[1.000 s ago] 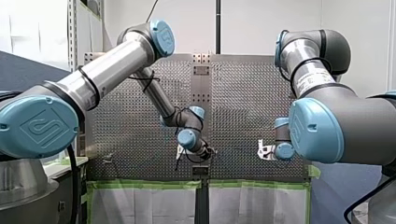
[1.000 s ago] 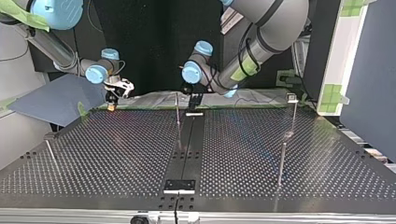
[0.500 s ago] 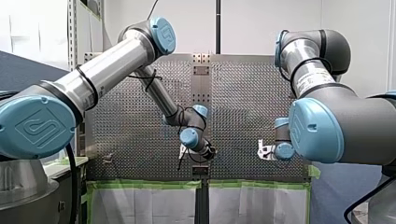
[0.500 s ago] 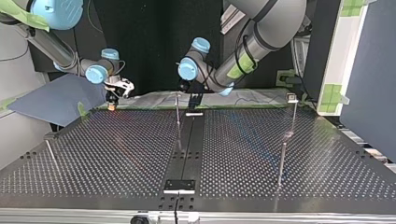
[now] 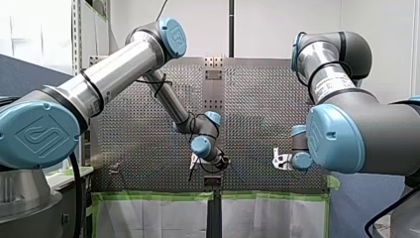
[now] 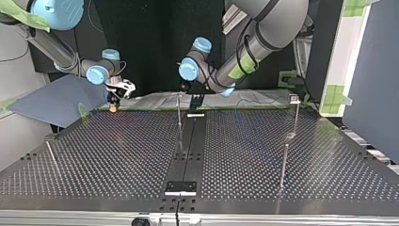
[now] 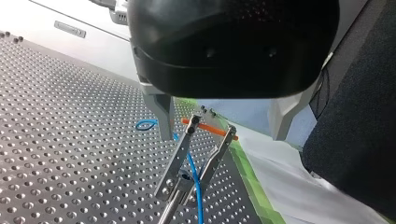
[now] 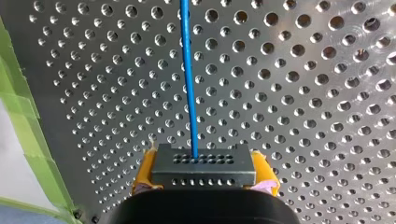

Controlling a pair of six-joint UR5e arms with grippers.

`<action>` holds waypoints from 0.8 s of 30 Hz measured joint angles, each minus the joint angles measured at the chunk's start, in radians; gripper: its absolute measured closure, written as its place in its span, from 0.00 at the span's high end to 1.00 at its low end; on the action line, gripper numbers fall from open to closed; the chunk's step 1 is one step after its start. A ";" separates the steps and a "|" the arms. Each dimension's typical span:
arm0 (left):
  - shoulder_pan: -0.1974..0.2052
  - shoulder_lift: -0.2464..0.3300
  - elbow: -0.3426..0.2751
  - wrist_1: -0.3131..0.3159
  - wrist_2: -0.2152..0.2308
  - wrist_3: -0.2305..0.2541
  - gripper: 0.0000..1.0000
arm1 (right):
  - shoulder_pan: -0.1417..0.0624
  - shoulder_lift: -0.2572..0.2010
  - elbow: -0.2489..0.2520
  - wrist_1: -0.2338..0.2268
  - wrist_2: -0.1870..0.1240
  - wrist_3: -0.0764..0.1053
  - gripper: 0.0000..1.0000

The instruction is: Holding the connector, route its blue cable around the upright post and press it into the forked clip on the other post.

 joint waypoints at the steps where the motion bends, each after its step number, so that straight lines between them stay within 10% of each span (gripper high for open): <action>1: 0.000 0.000 0.000 0.000 0.000 0.000 1.00 | 0.000 0.000 0.000 0.000 0.000 0.000 0.00; 24: -0.010 0.109 -0.110 0.076 -0.012 -0.037 1.00 | 0.000 0.000 0.000 0.002 -0.001 0.005 0.00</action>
